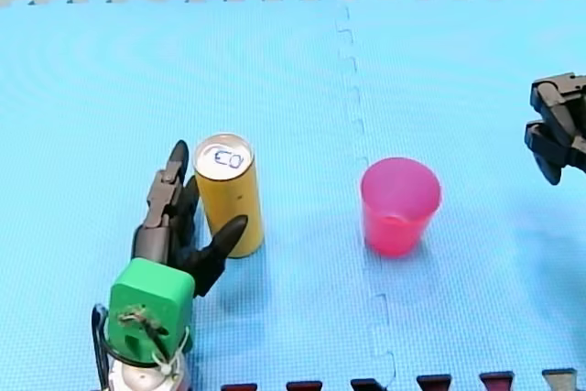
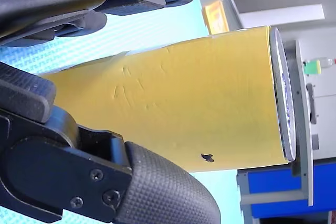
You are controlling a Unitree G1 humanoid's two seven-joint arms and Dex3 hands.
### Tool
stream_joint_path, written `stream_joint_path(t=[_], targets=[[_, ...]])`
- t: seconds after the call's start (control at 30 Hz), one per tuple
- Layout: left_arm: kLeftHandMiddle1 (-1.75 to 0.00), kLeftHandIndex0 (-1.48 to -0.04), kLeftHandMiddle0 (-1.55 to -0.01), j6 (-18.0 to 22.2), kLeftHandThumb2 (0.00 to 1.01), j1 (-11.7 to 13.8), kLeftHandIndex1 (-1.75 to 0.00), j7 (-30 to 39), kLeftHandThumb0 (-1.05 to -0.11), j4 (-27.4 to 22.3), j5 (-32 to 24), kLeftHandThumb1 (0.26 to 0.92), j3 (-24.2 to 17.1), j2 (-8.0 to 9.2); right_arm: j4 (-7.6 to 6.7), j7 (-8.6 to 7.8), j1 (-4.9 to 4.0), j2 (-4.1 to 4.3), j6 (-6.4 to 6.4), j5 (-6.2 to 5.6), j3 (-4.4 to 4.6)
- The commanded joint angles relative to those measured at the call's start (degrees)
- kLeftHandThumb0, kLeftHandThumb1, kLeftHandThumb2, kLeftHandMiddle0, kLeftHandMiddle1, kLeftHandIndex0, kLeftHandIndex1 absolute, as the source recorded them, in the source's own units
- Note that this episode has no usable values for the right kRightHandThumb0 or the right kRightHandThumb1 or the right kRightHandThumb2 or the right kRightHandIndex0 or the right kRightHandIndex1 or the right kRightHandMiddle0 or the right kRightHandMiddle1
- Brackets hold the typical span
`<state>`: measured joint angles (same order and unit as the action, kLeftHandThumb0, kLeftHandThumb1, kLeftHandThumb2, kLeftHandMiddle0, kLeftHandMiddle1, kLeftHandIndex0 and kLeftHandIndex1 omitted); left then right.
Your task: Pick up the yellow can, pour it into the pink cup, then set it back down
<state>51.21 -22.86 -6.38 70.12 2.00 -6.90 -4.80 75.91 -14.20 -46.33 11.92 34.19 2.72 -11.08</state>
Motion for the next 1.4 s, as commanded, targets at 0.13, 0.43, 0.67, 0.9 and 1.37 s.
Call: stream_joint_path(t=[0.13, 0.43, 0.67, 0.9, 1.37], targets=[[-0.01, -0.21, -0.32, 0.1, 0.0, -0.3, 0.0, 0.3, -1.046, 0.2, 0.0, 0.848, -0.2, 0.5, -0.1, 1.41, 0.28, 0.32, 0.37, 0.45, 0.33], [0.0, -0.2, -0.32, -1.1, 0.0, -1.3, 0.0, 1.5, -1.048, -0.1, -0.4, 0.853, -0.7, 1.31, -0.06, 2.42, 0.42, 0.22, 0.38, 0.85, 0.78], [0.0, -0.21, -0.31, -2.8, 0.01, -2.0, 0.0, 1.5, -1.048, -0.4, -0.2, 0.863, -0.6, 1.54, -0.06, 2.45, 0.4, 0.32, 0.25, 0.83, 0.79], [0.0, -0.25, -0.31, -3.9, 0.0, -2.3, -0.01, 0.8, -1.037, -0.4, 0.0, 0.809, -0.5, 1.47, -0.16, 2.21, 0.46, 0.4, 0.47, 0.66, 0.69], [0.0, -0.14, -0.29, -3.9, 0.0, -2.6, 0.0, -2.4, -0.897, -0.3, 0.3, 0.628, -0.6, 0.76, -0.16, 2.24, 0.54, 0.59, 0.89, 0.89, 0.93]])
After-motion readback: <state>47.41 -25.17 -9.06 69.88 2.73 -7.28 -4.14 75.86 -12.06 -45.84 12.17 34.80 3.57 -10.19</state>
